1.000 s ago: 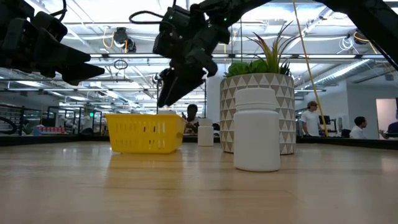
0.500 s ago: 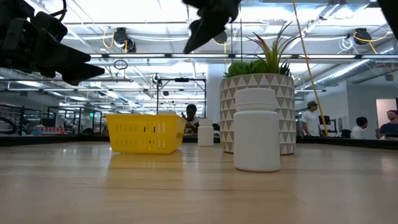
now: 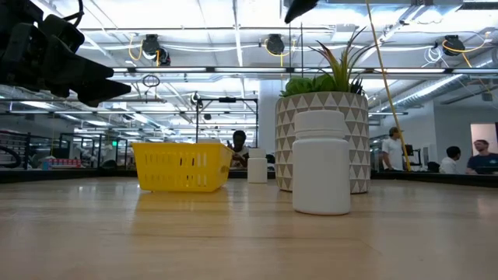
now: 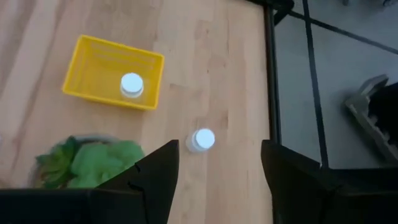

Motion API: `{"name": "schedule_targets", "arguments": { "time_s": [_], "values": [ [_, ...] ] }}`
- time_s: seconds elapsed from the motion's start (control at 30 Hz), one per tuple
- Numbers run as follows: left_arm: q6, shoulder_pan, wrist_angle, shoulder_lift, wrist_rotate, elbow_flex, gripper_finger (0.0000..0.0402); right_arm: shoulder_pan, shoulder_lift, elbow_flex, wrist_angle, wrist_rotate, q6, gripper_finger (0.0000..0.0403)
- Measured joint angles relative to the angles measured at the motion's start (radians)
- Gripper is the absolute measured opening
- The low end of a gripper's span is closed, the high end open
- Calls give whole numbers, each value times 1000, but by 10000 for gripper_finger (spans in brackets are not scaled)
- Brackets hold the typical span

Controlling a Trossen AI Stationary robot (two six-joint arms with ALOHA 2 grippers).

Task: Pick and place pill bottles into a basket
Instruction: Put the white medicine bottle into the yellow basket

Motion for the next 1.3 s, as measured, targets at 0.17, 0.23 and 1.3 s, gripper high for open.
{"name": "schedule_targets", "arguments": {
  "time_s": [0.17,0.23,1.3],
  "values": [
    [0,0,0,0,0,0,324,-3,-100,-96,8,0,-9,217],
    [0,0,0,0,-1,0,324,-16,-144,-178,12,2,-23,217],
    [32,0,2,0,-5,0,324,-390,-807,-1434,929,75,404,232]
  ]
}}
